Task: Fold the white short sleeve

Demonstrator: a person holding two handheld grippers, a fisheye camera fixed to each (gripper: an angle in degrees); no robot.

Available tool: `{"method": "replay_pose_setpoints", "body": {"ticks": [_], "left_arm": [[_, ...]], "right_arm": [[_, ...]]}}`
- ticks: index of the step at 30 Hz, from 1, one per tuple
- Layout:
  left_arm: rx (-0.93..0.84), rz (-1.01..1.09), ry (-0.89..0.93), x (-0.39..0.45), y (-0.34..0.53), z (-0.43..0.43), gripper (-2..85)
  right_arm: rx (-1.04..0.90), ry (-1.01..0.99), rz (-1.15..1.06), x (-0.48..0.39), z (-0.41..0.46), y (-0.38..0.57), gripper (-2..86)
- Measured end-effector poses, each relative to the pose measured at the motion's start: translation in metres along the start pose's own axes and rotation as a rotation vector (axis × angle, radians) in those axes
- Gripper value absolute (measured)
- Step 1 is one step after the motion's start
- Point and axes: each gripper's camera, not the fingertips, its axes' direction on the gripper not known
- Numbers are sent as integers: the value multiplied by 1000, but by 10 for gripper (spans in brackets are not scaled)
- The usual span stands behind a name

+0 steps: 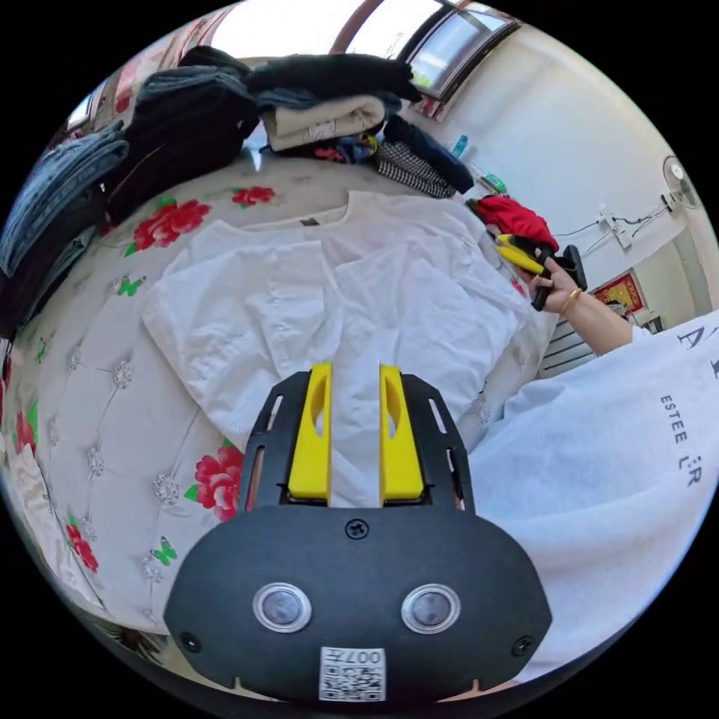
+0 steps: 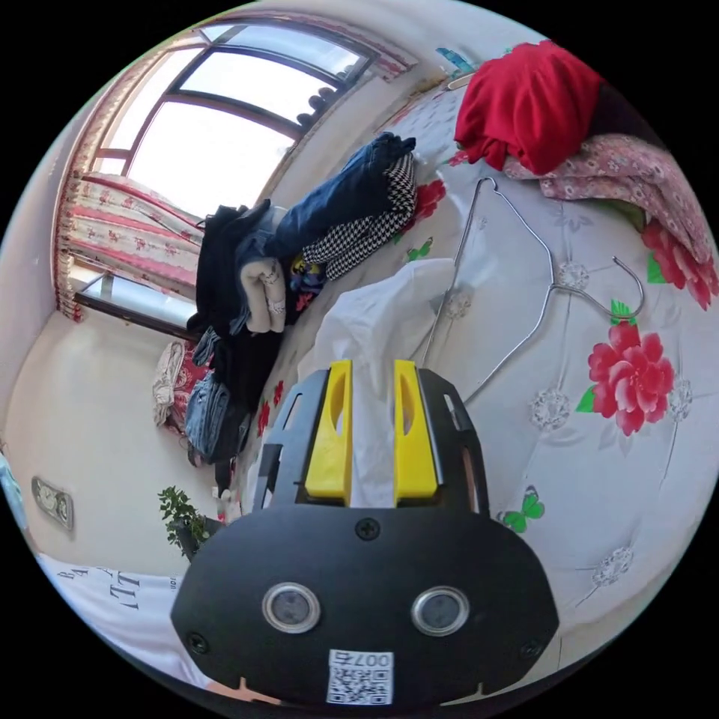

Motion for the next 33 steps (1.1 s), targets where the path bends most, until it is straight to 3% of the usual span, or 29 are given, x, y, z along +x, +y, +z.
{"method": "replay_pose_setpoints", "body": {"ticks": [2, 3, 6, 11, 19, 27, 33], "left_arm": [[-102, -41, -37, 3, -2, 28, 80], [-49, -30, -56, 8, -2, 27, 78], [-112, -15, -70, 16, -12, 35, 82], [-86, -29, -104, 27, -22, 28, 79], [12, -6, -78, 47, -31, 7, 73], [-48, 260, 21, 90, -85, 43, 79], [-227, 197, -1, 72, -93, 92, 77]], "right_arm": [[-3, 4, 23, 13, 10, -15, 57], [-2, 5, 32, 16, 13, -18, 57], [-36, 61, 5, 19, 30, -36, 57], [-129, 217, -286, -18, 35, -42, 52], [-80, 71, -112, 49, -29, -7, 34], [-180, 74, -102, 68, -11, -6, 4], [117, 57, -192, 62, -123, 20, 1]]}}
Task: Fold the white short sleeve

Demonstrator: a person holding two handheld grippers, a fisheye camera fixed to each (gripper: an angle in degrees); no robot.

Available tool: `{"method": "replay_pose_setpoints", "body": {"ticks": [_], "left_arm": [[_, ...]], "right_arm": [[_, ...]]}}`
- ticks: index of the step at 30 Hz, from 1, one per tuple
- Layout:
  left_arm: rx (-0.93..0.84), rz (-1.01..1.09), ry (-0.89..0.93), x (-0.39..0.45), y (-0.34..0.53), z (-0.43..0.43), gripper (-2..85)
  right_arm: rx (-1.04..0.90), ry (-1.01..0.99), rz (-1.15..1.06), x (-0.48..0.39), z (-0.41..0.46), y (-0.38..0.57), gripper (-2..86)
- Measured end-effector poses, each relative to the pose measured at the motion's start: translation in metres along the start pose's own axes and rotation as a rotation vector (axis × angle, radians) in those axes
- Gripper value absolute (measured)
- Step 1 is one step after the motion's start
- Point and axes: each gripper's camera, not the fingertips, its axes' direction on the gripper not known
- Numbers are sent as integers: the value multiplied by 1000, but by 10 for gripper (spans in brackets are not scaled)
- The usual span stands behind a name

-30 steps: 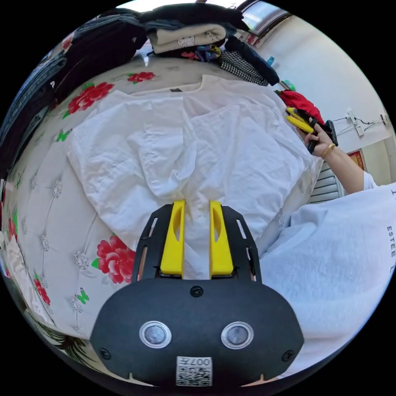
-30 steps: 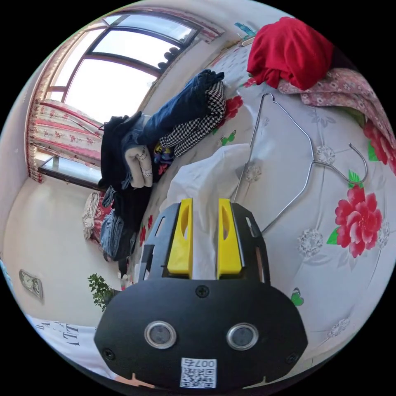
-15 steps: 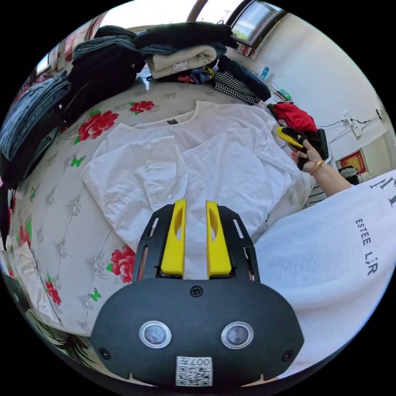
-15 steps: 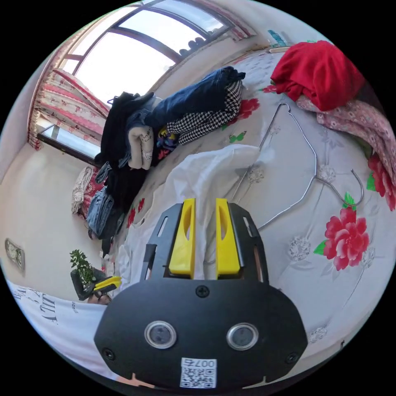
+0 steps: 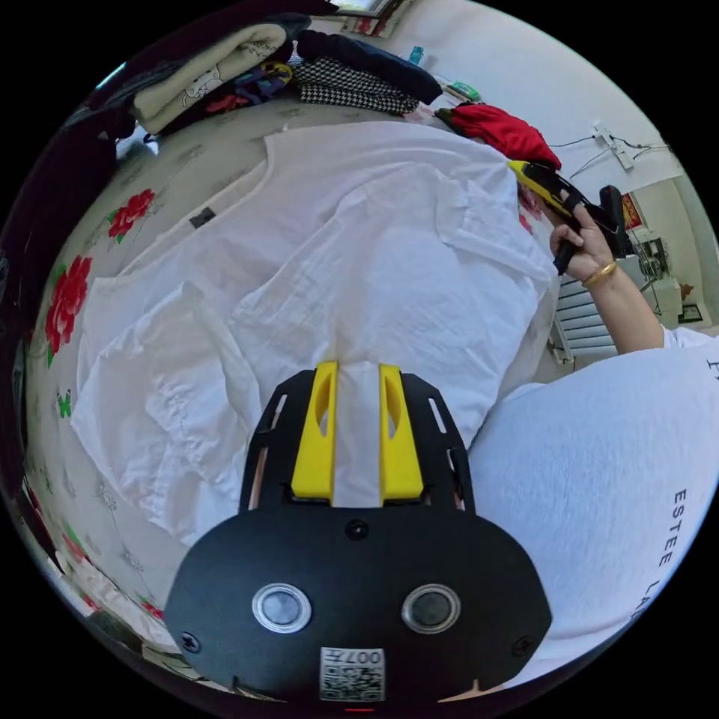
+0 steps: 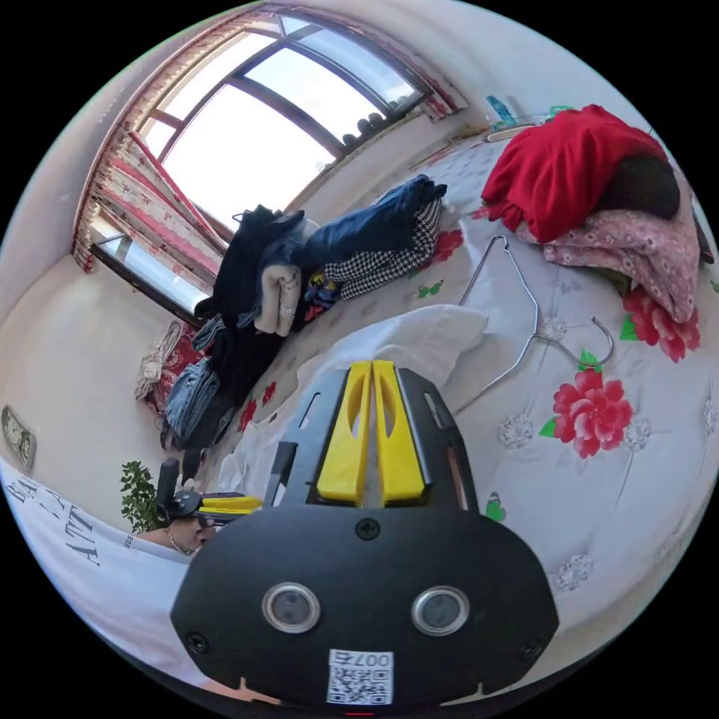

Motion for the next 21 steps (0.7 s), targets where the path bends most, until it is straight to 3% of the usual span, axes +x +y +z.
{"method": "replay_pose_setpoints", "body": {"ticks": [4, 8, 15, 18, 20, 21], "left_arm": [[19, -3, 12, -2, 4, 0, 73], [65, 9, 15, 3, 8, -14, 75], [133, -63, 35, -11, 44, -42, 63], [154, -109, 16, -19, 62, -54, 60], [183, -133, 2, -22, 74, -64, 59], [199, -148, -5, -25, 83, -70, 58]], "right_arm": [[6, -12, 113, 34, -34, 24, 14], [110, -164, 413, 86, -48, 49, 36], [124, -443, 682, 137, -20, 51, 24], [226, -468, 523, 119, -42, 24, 14], [235, -268, 159, 70, -80, -3, 17], [225, -203, 92, 59, -86, -6, 22]]}}
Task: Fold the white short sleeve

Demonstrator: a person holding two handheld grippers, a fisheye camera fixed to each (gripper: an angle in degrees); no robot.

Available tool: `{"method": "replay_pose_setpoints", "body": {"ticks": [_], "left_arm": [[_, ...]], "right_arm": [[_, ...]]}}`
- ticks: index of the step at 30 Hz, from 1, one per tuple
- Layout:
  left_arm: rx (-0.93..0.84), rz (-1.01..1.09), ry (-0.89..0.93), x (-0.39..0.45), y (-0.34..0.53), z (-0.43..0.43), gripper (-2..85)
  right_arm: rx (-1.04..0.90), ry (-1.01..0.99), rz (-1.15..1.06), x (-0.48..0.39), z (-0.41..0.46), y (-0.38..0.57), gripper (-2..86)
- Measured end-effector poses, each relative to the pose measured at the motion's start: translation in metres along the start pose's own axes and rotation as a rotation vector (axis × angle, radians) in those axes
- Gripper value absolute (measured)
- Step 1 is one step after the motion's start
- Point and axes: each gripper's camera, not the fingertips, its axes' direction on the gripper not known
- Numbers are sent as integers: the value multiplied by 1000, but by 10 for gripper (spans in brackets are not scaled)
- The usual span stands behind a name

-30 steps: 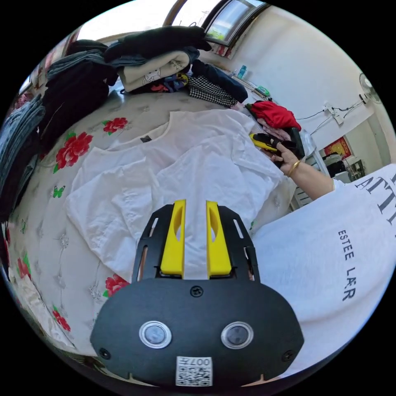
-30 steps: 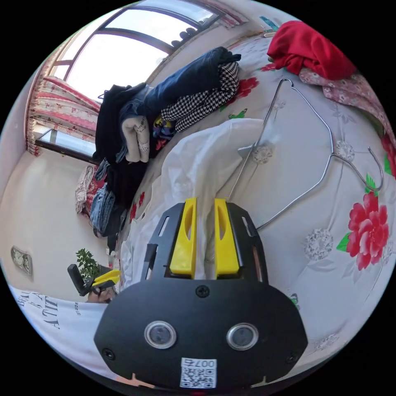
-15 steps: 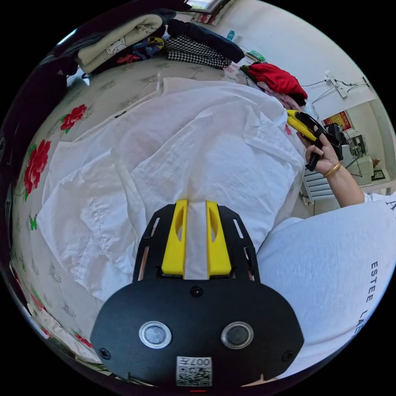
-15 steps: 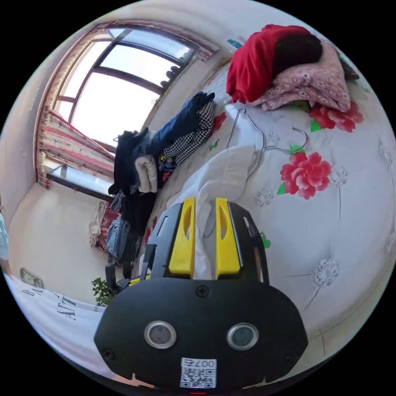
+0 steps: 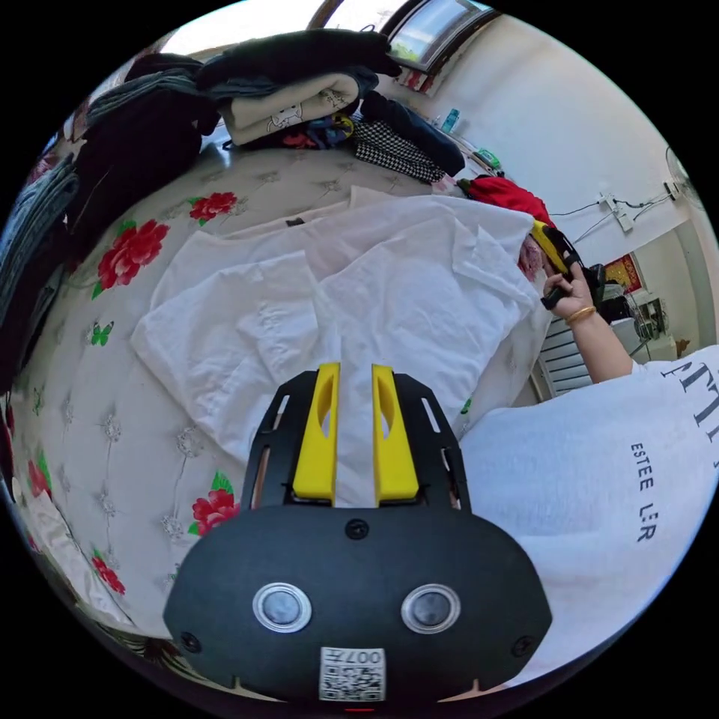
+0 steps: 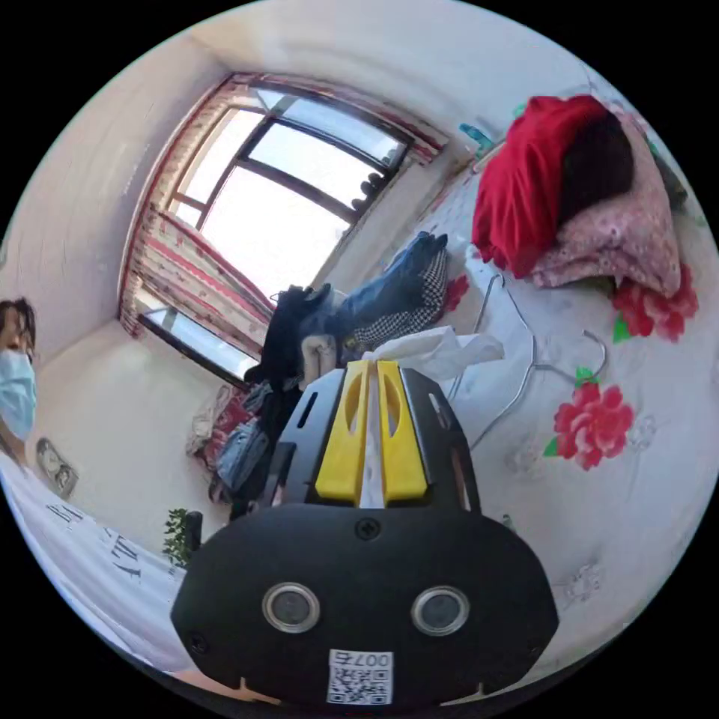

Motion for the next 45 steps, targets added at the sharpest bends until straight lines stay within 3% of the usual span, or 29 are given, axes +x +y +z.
{"method": "replay_pose_setpoints", "body": {"ticks": [3, 9, 13, 18, 24, 27, 30, 33, 38, 45], "left_arm": [[4, -40, -3, -10, 16, -8, 58], [3, -129, 28, -28, 36, -13, 58], [30, -191, 52, -39, 46, -24, 59], [66, -258, 23, -51, 69, -46, 59], [110, -378, 9, -67, 106, -67, 60], [128, -449, 27, -76, 122, -71, 59], [152, -510, 71, -84, 132, -72, 62], [162, -505, 85, -82, 132, -73, 68], [155, -497, 89, -74, 133, -75, 71], [148, -541, 84, -73, 141, -84, 73]], "right_arm": [[-47, 180, -66, -10, -13, -3, 47], [-8, 43, 403, 80, -14, 21, 83], [-52, 55, 389, 78, 25, 1, 76], [-191, 208, 362, 72, 75, -19, 27], [-200, 260, 153, 29, 92, -50, 0], [-254, 161, -111, -27, 103, -62, 0], [-366, 194, -367, -85, 125, -59, 4], [-343, 281, -273, -78, 132, -63, 27], [-283, 158, 311, 28, 127, -60, 76], [-237, 253, 395, 53, 151, -62, 78]]}}
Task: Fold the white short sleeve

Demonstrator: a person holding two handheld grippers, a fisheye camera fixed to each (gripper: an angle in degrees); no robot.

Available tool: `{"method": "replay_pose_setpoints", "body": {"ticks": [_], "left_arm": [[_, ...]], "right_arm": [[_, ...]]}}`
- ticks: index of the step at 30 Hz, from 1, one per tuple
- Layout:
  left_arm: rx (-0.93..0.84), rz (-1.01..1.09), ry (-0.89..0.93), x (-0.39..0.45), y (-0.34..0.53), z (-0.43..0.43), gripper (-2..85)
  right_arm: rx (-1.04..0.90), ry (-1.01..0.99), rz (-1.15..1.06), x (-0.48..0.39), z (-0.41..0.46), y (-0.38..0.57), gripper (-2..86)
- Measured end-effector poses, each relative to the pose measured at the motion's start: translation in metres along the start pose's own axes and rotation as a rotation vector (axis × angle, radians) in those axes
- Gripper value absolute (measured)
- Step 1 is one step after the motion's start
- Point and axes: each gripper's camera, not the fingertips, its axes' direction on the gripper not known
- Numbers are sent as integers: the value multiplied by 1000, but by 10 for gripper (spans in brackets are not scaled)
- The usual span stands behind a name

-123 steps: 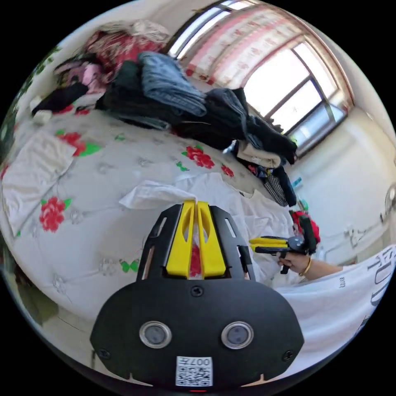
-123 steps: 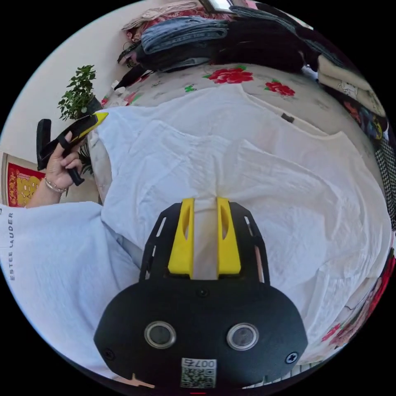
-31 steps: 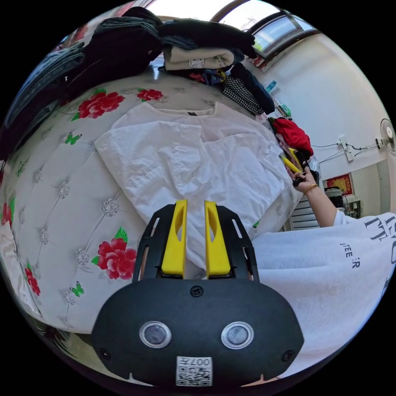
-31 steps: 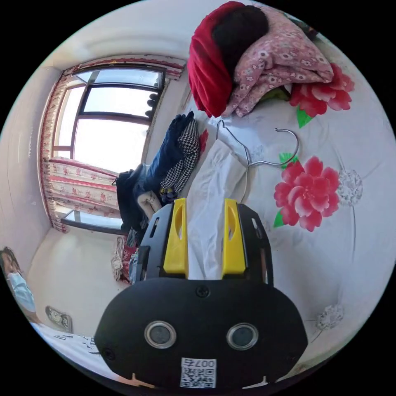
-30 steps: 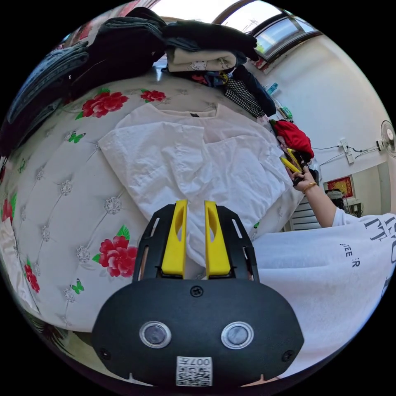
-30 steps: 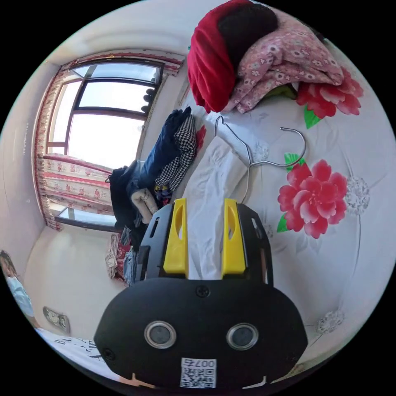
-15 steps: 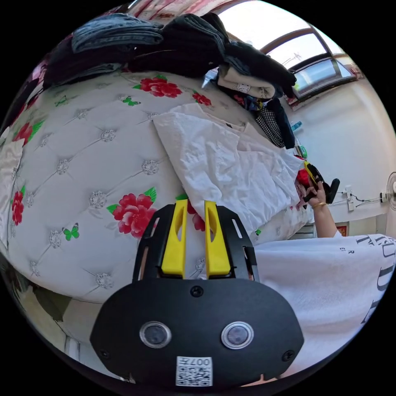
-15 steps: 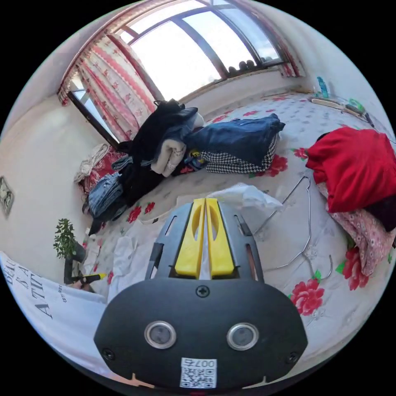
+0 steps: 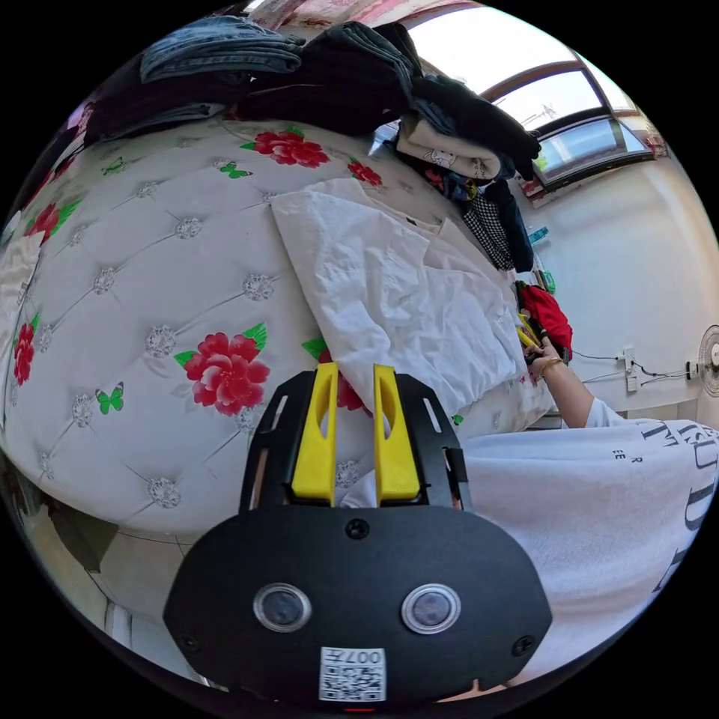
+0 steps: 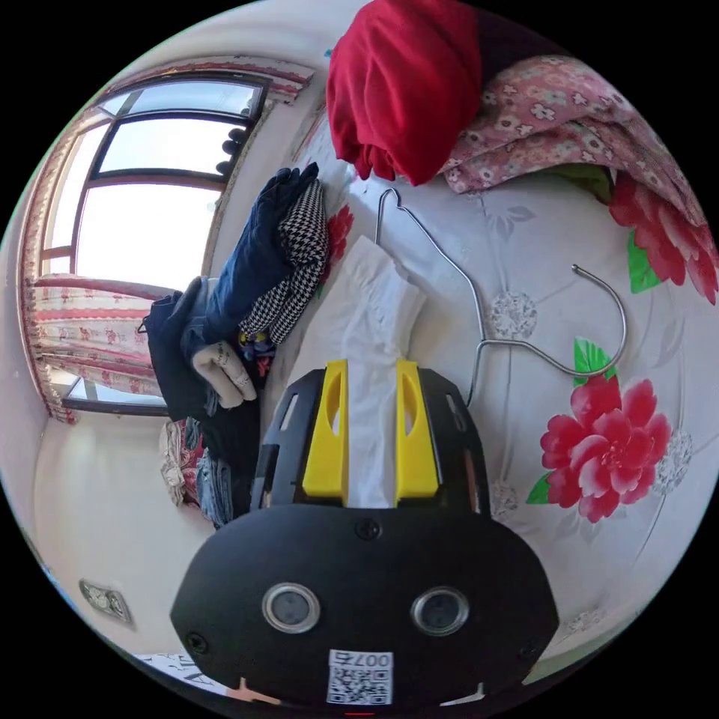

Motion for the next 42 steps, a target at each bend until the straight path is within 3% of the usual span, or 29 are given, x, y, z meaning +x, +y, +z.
{"method": "replay_pose_setpoints", "body": {"ticks": [6, 10, 16, 18, 23, 26, 28, 32, 38, 42], "left_arm": [[27, -57, 7, -3, 8, -10, 73], [25, -82, 12, -6, 14, -11, 73], [45, -144, 55, -10, 14, -12, 73], [47, -139, 52, -8, 13, -15, 73], [38, -125, 43, -4, 16, -18, 73], [36, -121, 62, -2, 20, -17, 77], [36, -114, 75, 0, 23, -16, 83], [14, -50, 143, 8, 26, -11, 109], [-79, 53, 215, 21, 31, -3, 130], [-234, 171, 158, 38, 29, 18, 122]], "right_arm": [[60, -92, -24, -19, 5, 0, 67], [68, 92, -129, -38, 5, 4, 60], [26, -29, -123, -60, 34, -6, 21], [18, -26, -290, -99, 38, -1, 13], [-255, 42, -1162, -261, 71, 104, 8], [-459, 98, -1482, -295, 109, 188, 15], [-564, 149, -1575, -294, 139, 229, 24], [-857, 304, -1539, -266, 210, 274, 50], [-576, 181, -1290, -275, 130, 213, 73], [-557, 262, -1086, -227, 96, 174, 85]]}}
